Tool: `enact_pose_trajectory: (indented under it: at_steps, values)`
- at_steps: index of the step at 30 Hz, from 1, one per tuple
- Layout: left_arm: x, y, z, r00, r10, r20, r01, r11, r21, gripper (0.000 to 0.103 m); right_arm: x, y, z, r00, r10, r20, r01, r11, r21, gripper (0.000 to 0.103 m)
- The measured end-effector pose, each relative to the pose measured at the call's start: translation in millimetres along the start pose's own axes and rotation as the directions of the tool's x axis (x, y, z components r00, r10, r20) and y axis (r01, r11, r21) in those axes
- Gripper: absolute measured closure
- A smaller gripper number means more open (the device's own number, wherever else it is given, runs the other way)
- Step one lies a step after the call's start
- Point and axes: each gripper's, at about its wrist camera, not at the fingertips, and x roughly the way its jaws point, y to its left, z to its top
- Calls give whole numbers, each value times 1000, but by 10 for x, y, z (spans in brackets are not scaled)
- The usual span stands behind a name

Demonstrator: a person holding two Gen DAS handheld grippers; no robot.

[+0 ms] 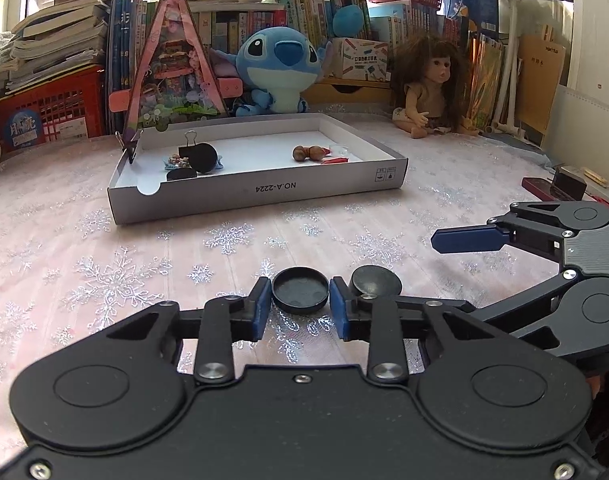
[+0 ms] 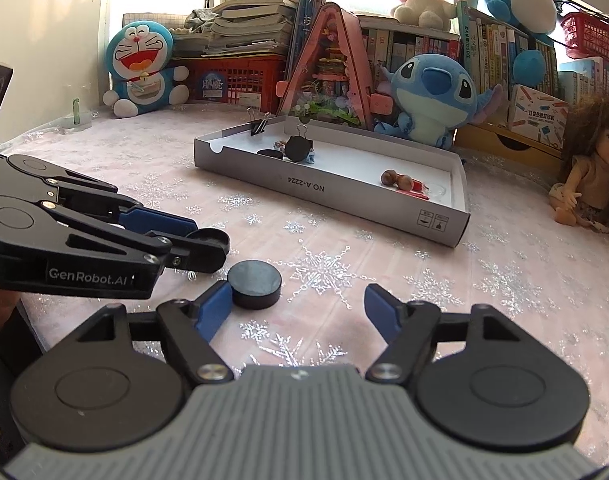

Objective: Organize rigid objects
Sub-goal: 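Grasp the black hollow lid with the left gripper, then grasp the last black puck with the right gripper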

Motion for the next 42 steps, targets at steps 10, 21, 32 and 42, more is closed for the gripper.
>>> enact_pose_trajectory:
  at_steps: [10,21,32,42]
  values:
    - [-78,48,20,1000,-11,22,11,1000,-6,73,61,70,53,1000,10,-5,-10,1000,-3,30]
    - [-52,24,-25,1000,-7,12,7,1000,5,73,113,-9,64,999,-44,-27,45,998,44,47]
    - [43,-36,-32,1000,10,0,-10,1000,22,67,149,-81,101,995,-95,-23,97,993,70,51]
    - [83,-10,-35,1000,5,-6,-5,1000,0,73,253,-84,119,994,-101,-45,105,990,89,52]
